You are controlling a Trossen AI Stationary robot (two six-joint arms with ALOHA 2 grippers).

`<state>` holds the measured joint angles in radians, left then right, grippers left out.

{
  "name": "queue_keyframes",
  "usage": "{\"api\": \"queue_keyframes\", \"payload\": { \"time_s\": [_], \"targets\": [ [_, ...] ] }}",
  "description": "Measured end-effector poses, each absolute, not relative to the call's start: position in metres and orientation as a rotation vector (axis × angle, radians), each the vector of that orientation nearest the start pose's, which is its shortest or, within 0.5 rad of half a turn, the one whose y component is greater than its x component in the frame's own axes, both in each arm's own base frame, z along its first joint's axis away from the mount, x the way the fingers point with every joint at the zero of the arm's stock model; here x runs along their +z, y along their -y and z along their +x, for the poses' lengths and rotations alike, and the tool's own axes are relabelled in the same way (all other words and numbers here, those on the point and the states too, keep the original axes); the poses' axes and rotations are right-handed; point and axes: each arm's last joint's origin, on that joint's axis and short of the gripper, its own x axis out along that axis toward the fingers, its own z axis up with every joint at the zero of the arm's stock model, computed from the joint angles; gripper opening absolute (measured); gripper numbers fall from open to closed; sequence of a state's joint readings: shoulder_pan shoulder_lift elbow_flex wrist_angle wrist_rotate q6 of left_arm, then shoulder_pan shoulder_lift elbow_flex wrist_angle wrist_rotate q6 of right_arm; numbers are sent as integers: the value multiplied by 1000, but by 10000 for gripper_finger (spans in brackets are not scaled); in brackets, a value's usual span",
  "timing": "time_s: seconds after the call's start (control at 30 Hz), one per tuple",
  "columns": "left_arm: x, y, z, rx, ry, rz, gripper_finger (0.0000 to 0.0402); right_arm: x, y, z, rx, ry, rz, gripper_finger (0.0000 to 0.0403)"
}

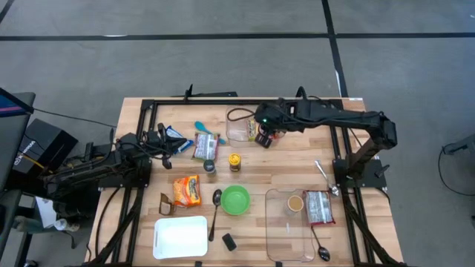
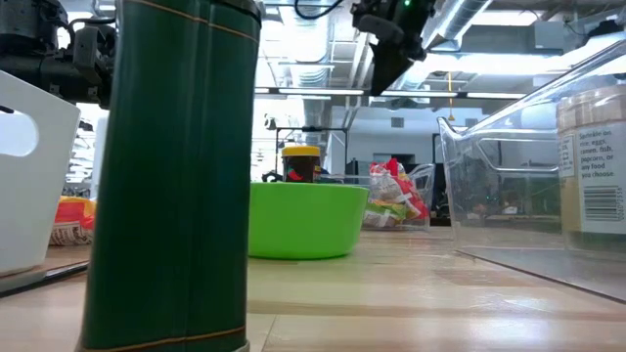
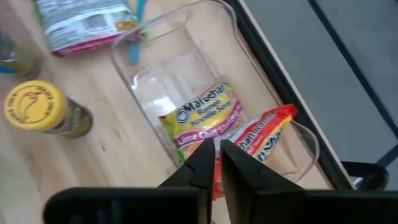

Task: Pick & Place Food Item
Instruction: Put the brown and blue seasoning into the bottom transparent bin

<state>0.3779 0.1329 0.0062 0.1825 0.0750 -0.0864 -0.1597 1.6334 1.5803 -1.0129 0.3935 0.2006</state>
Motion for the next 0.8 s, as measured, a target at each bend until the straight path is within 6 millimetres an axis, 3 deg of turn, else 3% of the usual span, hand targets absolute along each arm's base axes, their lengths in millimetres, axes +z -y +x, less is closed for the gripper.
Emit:
{"api": "queue_keyframes", "payload": {
  "time_s": [0.2, 0.37, 0.8],
  "targets": [
    [172, -37, 99, 300, 68, -73, 1, 328, 52, 327, -495, -1072, -79, 24],
    [172, -37, 99, 300, 68, -73, 1, 330, 39, 330, -277, -1052, -36, 23],
    [172, -37, 99, 300, 68, -73, 1, 353, -11, 364, 15, -646, -84, 23]
  ]
}}
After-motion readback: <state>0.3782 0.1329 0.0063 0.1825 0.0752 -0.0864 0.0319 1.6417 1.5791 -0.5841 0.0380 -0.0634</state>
